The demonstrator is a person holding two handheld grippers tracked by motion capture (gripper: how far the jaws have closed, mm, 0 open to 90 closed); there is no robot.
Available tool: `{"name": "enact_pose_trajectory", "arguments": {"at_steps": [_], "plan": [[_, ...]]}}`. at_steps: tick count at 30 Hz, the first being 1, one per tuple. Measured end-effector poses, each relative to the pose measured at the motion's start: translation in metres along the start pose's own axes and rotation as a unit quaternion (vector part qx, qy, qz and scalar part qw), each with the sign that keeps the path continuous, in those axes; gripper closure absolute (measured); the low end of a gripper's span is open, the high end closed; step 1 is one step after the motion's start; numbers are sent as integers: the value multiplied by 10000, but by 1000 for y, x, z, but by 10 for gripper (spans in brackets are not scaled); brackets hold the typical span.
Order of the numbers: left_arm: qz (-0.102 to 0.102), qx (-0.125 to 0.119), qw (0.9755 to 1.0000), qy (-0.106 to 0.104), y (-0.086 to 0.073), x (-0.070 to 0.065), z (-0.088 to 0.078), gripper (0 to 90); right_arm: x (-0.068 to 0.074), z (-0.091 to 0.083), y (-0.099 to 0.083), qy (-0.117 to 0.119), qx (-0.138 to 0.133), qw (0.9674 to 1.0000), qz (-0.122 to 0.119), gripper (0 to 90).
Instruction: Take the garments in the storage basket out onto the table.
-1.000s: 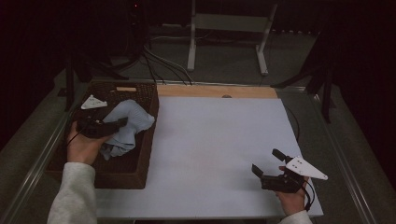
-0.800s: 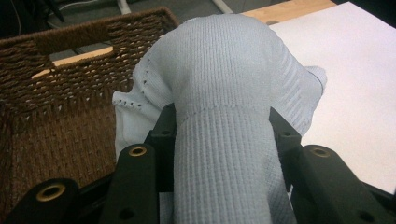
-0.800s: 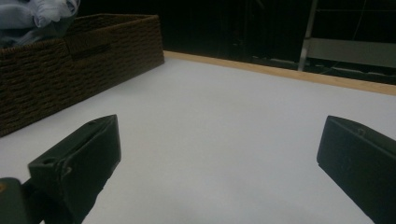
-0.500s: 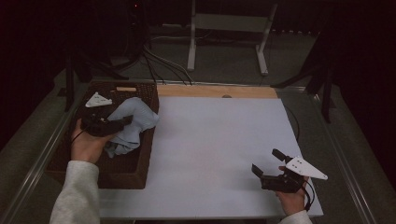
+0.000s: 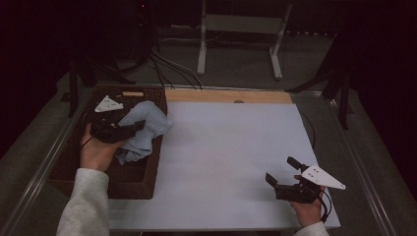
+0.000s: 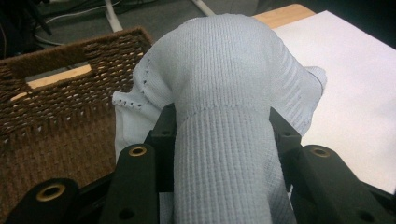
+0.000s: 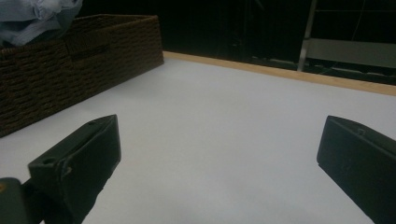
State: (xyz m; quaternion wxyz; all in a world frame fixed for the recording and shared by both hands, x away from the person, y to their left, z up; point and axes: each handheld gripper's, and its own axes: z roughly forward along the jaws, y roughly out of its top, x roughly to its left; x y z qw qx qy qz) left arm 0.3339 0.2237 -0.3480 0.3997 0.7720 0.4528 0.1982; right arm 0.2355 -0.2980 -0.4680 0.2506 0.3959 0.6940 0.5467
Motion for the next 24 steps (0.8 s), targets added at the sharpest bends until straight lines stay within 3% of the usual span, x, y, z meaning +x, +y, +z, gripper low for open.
{"name": "enact_pose_trajectory", "arguments": {"at_steps": [24], "plan": [[89,-80,9996,-260,10,-20,7,582,0,0,0,10,-2,10000,-1,0]]}}
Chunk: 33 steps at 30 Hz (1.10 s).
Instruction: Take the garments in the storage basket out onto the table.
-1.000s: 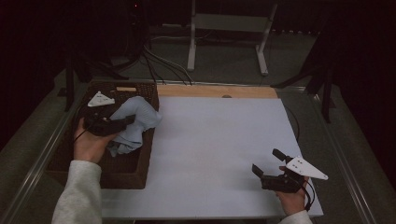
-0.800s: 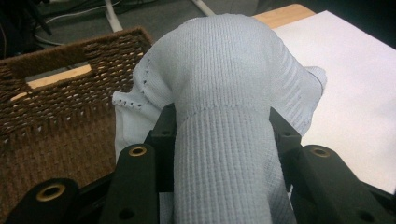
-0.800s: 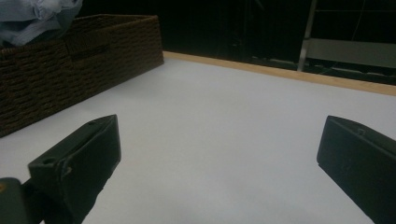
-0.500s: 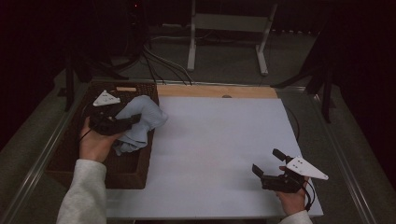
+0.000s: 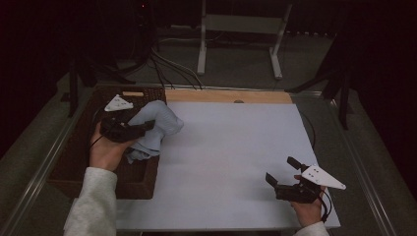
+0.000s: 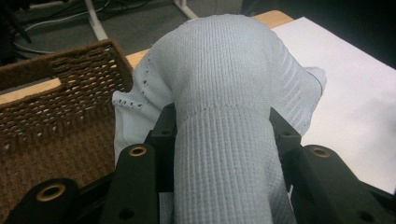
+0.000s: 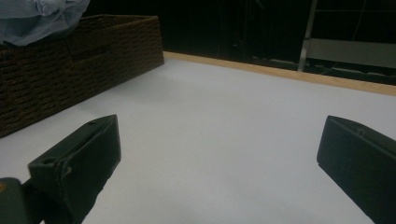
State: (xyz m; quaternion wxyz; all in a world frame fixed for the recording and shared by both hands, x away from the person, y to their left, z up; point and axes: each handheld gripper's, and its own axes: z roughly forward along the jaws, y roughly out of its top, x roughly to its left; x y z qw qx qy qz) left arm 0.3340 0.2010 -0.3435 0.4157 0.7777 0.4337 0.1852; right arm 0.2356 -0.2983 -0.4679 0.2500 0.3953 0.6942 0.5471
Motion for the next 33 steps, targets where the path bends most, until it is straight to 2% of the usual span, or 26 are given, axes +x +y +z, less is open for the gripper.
{"name": "enact_pose_trajectory", "arguments": {"at_steps": [22,33], "plan": [[192,52,9997,-144,10,-19,11,583,0,1,0,9,4,10000,-1,0],[249,-15,9994,-253,18,-28,18,586,1,1,0,18,18,10000,6,0]]}}
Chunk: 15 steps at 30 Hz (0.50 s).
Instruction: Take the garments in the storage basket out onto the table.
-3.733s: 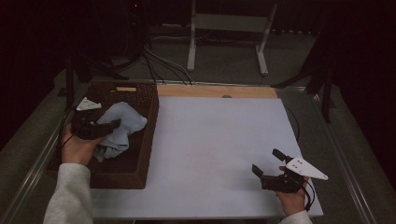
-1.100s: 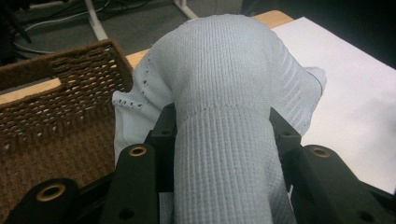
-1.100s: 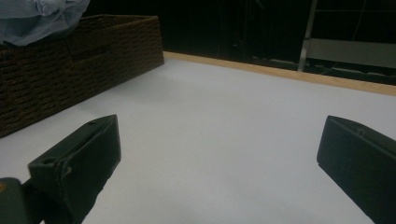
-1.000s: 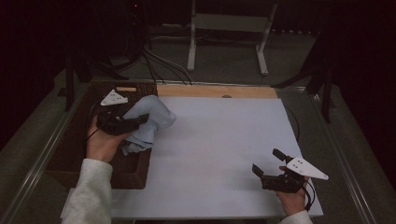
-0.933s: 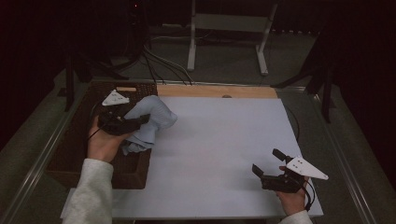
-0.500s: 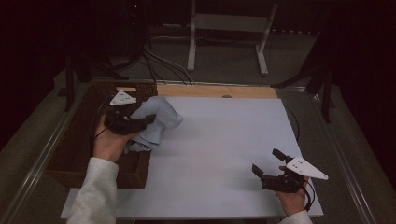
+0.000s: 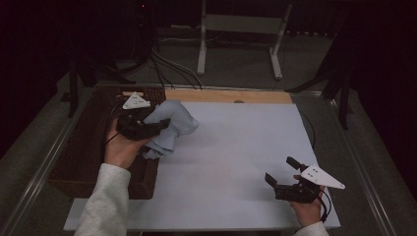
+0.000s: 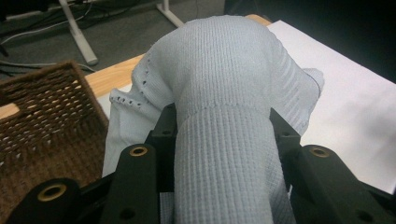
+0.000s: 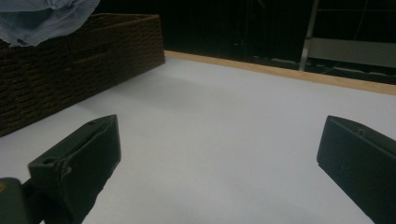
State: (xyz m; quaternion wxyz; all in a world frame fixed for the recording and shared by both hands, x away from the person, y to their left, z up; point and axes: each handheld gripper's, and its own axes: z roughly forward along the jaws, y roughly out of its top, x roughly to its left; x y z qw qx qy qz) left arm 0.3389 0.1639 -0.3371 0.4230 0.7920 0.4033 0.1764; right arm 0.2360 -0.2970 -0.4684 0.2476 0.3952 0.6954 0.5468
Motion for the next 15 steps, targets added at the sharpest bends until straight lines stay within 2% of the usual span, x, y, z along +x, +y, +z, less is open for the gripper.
{"name": "enact_pose_trajectory", "arguments": {"at_steps": [15], "plan": [[39,-106,9998,-175,8,-11,12,589,-1,-1,0,-3,-19,10000,-21,0]]}}
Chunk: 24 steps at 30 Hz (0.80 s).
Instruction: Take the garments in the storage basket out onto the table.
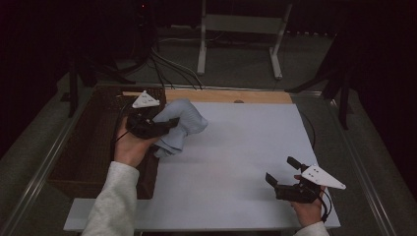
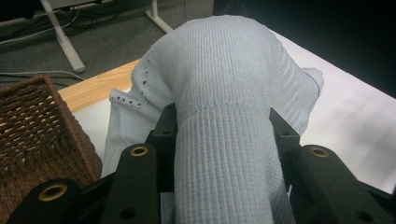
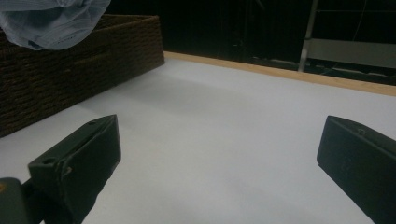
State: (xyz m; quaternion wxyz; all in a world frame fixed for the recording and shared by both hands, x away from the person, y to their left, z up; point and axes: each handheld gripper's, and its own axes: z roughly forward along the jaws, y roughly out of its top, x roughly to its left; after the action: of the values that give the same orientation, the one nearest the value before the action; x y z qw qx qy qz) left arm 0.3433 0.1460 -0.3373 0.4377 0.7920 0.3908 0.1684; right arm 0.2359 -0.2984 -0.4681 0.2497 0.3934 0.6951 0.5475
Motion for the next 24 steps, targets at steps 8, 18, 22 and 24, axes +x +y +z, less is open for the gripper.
{"name": "enact_pose_trajectory", "arguments": {"at_steps": [8,18,22,24], "plan": [[16,10,10000,-34,1,-4,8,589,0,0,0,-2,-5,10000,6,0],[-14,-59,9999,-92,3,-9,14,588,0,0,0,2,-8,10000,0,0],[7,-57,9999,-107,4,-11,17,588,0,0,0,5,-8,10000,-1,0],[6,-63,9999,-120,5,-12,18,589,0,0,0,2,-7,10000,-4,0]]}}
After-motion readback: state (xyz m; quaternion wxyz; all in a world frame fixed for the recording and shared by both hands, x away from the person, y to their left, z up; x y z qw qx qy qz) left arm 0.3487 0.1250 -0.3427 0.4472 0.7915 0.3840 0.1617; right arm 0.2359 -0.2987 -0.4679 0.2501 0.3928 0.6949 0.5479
